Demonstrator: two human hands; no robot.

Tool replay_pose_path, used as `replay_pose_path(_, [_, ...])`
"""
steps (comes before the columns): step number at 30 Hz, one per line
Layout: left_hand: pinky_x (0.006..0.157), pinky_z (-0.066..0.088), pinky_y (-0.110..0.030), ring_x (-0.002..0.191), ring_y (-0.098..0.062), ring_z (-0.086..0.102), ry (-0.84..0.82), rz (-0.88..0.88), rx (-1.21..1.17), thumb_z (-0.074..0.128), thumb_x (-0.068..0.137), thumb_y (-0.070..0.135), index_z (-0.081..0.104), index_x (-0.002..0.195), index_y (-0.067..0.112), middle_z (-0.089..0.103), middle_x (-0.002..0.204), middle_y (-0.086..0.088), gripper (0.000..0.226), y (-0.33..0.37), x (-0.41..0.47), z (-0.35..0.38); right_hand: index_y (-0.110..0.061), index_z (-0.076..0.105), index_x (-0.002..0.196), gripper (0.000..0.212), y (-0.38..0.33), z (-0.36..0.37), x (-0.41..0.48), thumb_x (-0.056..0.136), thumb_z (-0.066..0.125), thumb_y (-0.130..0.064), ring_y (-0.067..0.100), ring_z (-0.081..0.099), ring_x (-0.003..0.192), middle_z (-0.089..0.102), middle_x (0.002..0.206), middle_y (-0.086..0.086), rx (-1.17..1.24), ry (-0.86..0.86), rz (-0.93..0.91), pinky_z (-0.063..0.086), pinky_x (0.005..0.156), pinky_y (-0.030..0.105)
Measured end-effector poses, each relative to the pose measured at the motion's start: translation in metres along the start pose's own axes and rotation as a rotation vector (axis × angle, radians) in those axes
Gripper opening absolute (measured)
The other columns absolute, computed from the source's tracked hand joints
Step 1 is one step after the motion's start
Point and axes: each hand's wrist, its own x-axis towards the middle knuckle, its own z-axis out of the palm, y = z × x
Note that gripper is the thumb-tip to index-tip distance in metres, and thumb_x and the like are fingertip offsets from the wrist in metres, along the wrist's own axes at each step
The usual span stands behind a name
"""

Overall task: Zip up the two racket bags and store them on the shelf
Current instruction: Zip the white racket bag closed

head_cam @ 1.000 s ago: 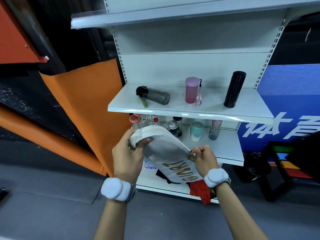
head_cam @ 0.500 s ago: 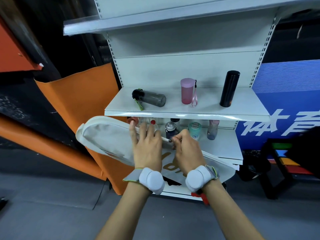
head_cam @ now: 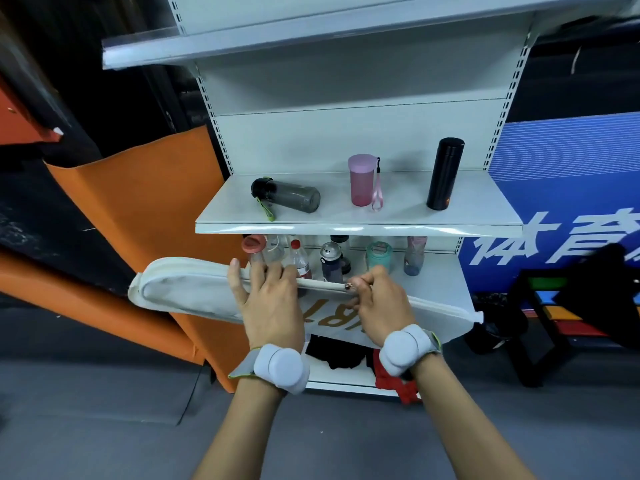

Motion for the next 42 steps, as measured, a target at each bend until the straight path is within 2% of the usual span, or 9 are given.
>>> replay_pose_path(5, [0.120,0.004,-0.053,0.101,-0.027,0.052,0.044,-0.090,-0.052,0.070,0.073,0.001,0.062,0.081,0.019,0.062,0.084,0.002,0.021,-0.024,0.003,0.007,-0.024,0.045,0.085,0.015,0.026,-0.014,0.009,0.100,0.047,-0.027,0.009,0.073,0.062,0.070,0.101,-0.001,0.025,0.034,0.008,0.061,0.066,0.044])
replay_pose_path(13, [0.120,-0.003,-0.051,0.118,-0.029,0.049,0.053,-0.283,-0.151,0.068,0.081,0.012,0.071,0.093,0.021,0.067,0.098,0.000,0.015,-0.067,0.000,0.021,-0.030,0.045,0.084,0.016,0.055,-0.038,0.017,0.100,0.048,-0.028,0.015,0.074,0.069,0.068,0.111,-0.002,0.044,0.061,0.074,0.061,0.074,0.048])
replay_pose_path(18, [0.121,0.003,-0.056,0.128,-0.031,0.046,-0.016,-0.329,-0.155,0.066,0.083,0.004,0.070,0.105,0.015,0.069,0.109,-0.005,0.025,-0.063,-0.008,0.031,-0.022,0.042,0.085,0.016,0.049,-0.031,0.015,0.100,0.047,-0.026,0.015,0.075,0.070,0.067,0.098,0.010,0.094,0.038,0.043,0.062,0.070,0.041])
replay_pose_path(21, [0.117,-0.002,-0.062,0.133,-0.029,0.044,-0.137,-0.226,-0.140,0.070,0.078,0.005,0.066,0.117,0.018,0.067,0.118,-0.003,0.041,-0.049,-0.010,0.037,-0.022,0.042,0.083,0.018,0.038,-0.023,0.009,0.101,0.046,-0.023,0.010,0.075,0.065,0.064,0.094,0.012,0.170,0.018,0.024,0.062,0.064,0.028])
replay_pose_path(25, [0.117,0.014,-0.054,0.129,-0.022,0.050,-0.273,0.071,-0.202,0.071,0.082,0.013,0.062,0.125,0.027,0.066,0.123,0.004,0.046,-0.020,-0.008,0.043,-0.021,0.041,0.081,0.020,0.016,-0.013,-0.001,0.101,0.043,-0.021,0.011,0.075,0.066,0.061,0.092,0.007,0.194,-0.044,-0.010,0.063,0.067,0.036])
replay_pose_path(28, [0.086,0.038,-0.034,0.105,-0.023,0.062,-0.303,0.122,-0.272,0.061,0.091,0.018,0.064,0.102,0.029,0.069,0.101,0.006,0.016,-0.010,-0.007,0.046,-0.018,0.043,0.085,0.016,0.006,-0.013,-0.005,0.101,0.043,-0.020,0.009,0.075,0.070,0.064,0.092,0.006,0.172,-0.076,-0.051,0.063,0.070,0.034])
replay_pose_path(32, [0.065,0.035,-0.030,0.088,-0.025,0.063,-0.297,0.078,-0.304,0.061,0.087,0.018,0.065,0.097,0.029,0.069,0.088,0.005,0.015,0.001,-0.013,0.044,-0.012,0.047,0.091,0.011,0.009,-0.027,-0.009,0.101,0.043,-0.014,0.014,0.074,0.071,0.065,0.103,0.002,0.153,-0.029,-0.085,0.062,0.072,0.038])
replay_pose_path(39, [0.084,0.044,-0.038,0.102,-0.024,0.063,-0.271,0.061,-0.318,0.061,0.090,0.018,0.068,0.108,0.034,0.072,0.102,0.006,0.026,0.012,-0.014,0.045,-0.024,0.042,0.084,0.021,0.038,-0.074,-0.001,0.099,0.047,-0.010,0.014,0.070,0.068,0.060,0.114,-0.001,0.012,0.201,-0.031,0.061,0.068,0.037])
replay_pose_path(42, [0.087,0.044,-0.040,0.102,-0.028,0.064,-0.249,0.004,-0.353,0.064,0.084,0.007,0.072,0.109,0.032,0.074,0.102,0.002,0.037,0.014,-0.013,0.046,-0.012,0.049,0.095,0.003,0.055,-0.097,0.003,0.098,0.049,-0.012,0.021,0.070,0.077,0.062,0.116,0.007,-0.050,0.290,0.014,0.057,0.075,0.038])
